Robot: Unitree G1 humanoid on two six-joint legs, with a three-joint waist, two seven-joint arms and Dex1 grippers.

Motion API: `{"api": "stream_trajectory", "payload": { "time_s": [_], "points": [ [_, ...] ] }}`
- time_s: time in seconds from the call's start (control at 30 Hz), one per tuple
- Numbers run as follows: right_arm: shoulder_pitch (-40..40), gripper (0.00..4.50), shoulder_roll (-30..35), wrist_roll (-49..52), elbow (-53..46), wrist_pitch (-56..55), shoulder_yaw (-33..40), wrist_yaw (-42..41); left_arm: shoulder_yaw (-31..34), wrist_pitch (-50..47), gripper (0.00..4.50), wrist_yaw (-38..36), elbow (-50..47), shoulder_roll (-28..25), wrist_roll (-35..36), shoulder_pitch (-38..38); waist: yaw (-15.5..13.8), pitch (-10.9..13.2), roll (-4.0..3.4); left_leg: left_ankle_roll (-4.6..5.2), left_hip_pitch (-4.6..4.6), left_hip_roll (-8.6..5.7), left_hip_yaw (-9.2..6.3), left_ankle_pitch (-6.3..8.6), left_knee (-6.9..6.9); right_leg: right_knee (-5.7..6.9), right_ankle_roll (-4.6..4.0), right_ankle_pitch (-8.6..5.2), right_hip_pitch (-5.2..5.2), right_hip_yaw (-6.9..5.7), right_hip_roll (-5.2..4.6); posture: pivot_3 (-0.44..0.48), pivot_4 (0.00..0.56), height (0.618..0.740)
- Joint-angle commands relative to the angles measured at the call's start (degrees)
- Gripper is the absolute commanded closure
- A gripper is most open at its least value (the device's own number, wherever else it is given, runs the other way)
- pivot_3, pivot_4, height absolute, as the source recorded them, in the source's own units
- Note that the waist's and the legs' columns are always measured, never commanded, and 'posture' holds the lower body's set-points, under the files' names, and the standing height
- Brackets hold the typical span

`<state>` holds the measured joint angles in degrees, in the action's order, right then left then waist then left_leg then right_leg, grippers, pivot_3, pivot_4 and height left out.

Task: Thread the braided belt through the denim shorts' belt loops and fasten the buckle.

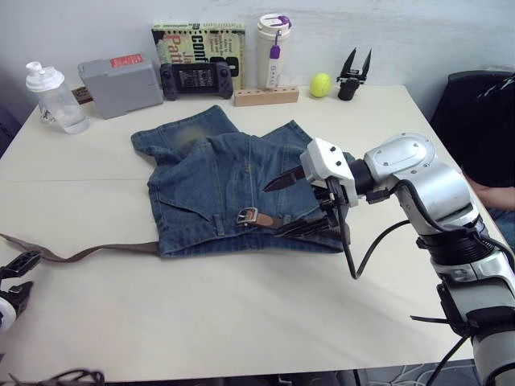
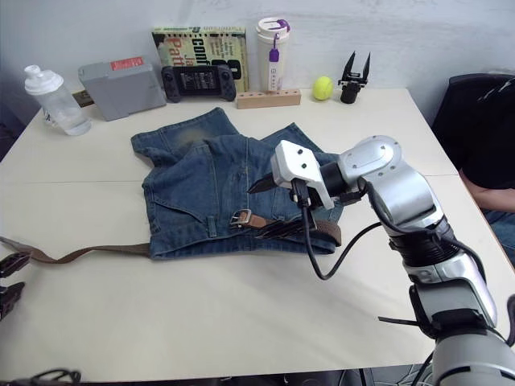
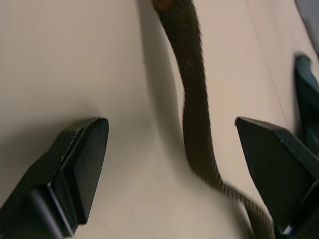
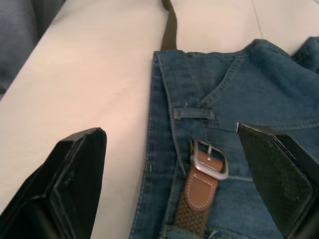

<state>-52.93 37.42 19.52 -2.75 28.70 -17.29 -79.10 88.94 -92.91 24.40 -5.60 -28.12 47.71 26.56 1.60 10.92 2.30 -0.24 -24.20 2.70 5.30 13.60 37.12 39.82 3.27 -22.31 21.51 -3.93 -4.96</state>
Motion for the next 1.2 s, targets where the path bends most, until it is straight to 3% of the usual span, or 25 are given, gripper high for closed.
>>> {"api": "stream_trajectory", "payload": {
  "time_s": [0.03,0.17,0.2,0.27,0.43,0.53,0.57,0.67,0.8,0.87,0.97,1.07,1.2],
  "points": [
    [-0.9,0.05,0.1,-0.2,-1.3,-0.9,1.9,1.0,-1.0,0.4,0.01,7.9,-3.4,1.6,-5.9,7.4,0.0,0.0,0.02,-0.03,-0.01,0.00,0.00,0.00,-0.01,0.00,0.00,0.00,0.00,-0.01,0.00,0.000,0.150,0.693],
    [-0.2,0.05,0.5,0.2,-3.1,-0.1,2.7,2.3,-4.1,0.4,0.01,12.2,-2.3,3.8,-12.7,13.4,-0.1,0.0,0.04,-0.38,-0.01,-0.01,0.05,-0.11,-0.01,-0.03,0.00,0.00,0.02,-0.03,0.00,0.000,0.150,0.693],
    [-0.1,0.01,0.7,0.2,-3.4,0.0,2.9,2.8,-3.7,0.4,0.27,13.2,-2.0,4.0,-14.9,14.9,-0.1,0.0,0.05,-0.41,-0.01,-0.01,0.05,-0.12,-0.02,-0.02,0.00,0.00,0.02,-0.04,0.00,0.000,0.150,0.693],
    [0.2,0.00,1.0,0.1,-4.0,0.1,3.1,3.5,-3.9,0.4,0.85,13.7,-1.3,3.8,-18.5,16.7,-0.1,0.0,0.05,-0.47,-0.01,-0.01,0.05,-0.11,-0.02,-0.02,0.00,0.00,0.04,-0.05,0.01,0.000,0.150,0.693],
    [1.0,0.00,1.9,-0.1,-5.4,0.4,3.9,5.1,-5.8,2.8,2.83,13.1,-0.6,3.9,-25.7,20.3,-0.2,0.0,0.06,-0.78,-0.01,0.00,0.08,-0.03,-0.05,-0.02,0.00,0.00,0.06,-0.11,0.01,0.000,0.150,0.693],
    [1.3,0.00,2.2,-0.3,-6.3,0.8,4.4,6.3,-9.6,4.8,4.25,10.2,0.9,4.0,-27.4,20.7,-0.2,0.1,0.18,-0.91,-0.01,0.01,0.06,0.01,-0.04,-0.02,0.00,0.00,0.06,-0.16,0.02,0.000,0.150,0.693],
    [1.3,0.00,2.3,-0.4,-6.5,0.9,4.5,6.8,-11.8,6.3,4.42,9.1,1.5,3.9,-27.8,20.3,-0.2,0.1,0.23,-0.92,-0.02,0.01,0.06,0.01,-0.04,-0.02,0.00,0.00,0.06,-0.17,0.02,0.000,0.150,0.693],
    [1.5,0.00,2.7,-0.4,-7.2,1.3,5.1,8.1,-23.2,12.7,4.42,3.1,1.3,2.5,-28.2,16.4,-0.2,0.2,0.30,-0.96,-0.02,0.02,0.07,0.01,-0.05,-0.04,0.00,0.00,0.07,-0.21,0.02,0.000,0.150,0.693],
    [1.9,0.00,3.5,-0.3,-7.9,1.9,6.0,9.7,-42.6,22.0,4.42,-11.6,0.1,-1.3,-26.1,12.9,-0.2,0.3,0.55,-1.02,-0.06,0.05,0.08,0.01,-0.07,-0.08,0.00,0.00,0.10,-0.25,0.03,0.000,0.150,0.693],
    [2.6,0.00,3.9,-3.2,-7.8,-0.6,5.0,11.3,-57.4,31.6,4.42,-26.1,-1.9,-6.2,-26.3,11.2,-0.2,0.3,0.55,-1.06,-0.09,0.05,0.07,0.00,-0.06,-0.12,-0.01,0.00,0.09,-0.29,0.05,0.000,0.150,0.693],
    [3.3,0.00,2.9,-7.8,-7.0,-5.4,3.4,14.3,-71.9,40.4,4.42,-44.3,-5.1,-11.5,-24.8,9.2,-0.1,0.4,0.50,-1.12,-0.11,0.04,0.12,0.02,-0.10,-0.26,-0.01,0.00,0.07,-0.28,0.04,0.000,0.150,0.693],
    [2.5,0.00,2.1,-15.8,-4.0,-14.7,1.0,18.5,-88.3,55.9,4.42,-59.1,-6.4,-19.5,-32.9,7.0,0.3,0.5,0.28,-1.15,-0.10,0.04,0.31,0.05,-0.17,-0.39,0.00,0.00,0.07,-0.12,0.07,0.000,0.150,0.693],
    [2.4,0.00,0.9,-21.7,-2.2,-23.7,-0.8,21.7,-97.5,69.6,4.42,-68.8,-2.4,-22.2,-38.9,10.2,0.4,0.6,0.15,-0.85,-0.09,0.36,0.70,-0.14,-0.22,-0.34,-0.06,-0.03,0.38,0.26,0.48,0.000,0.150,0.693]
  ]
}}
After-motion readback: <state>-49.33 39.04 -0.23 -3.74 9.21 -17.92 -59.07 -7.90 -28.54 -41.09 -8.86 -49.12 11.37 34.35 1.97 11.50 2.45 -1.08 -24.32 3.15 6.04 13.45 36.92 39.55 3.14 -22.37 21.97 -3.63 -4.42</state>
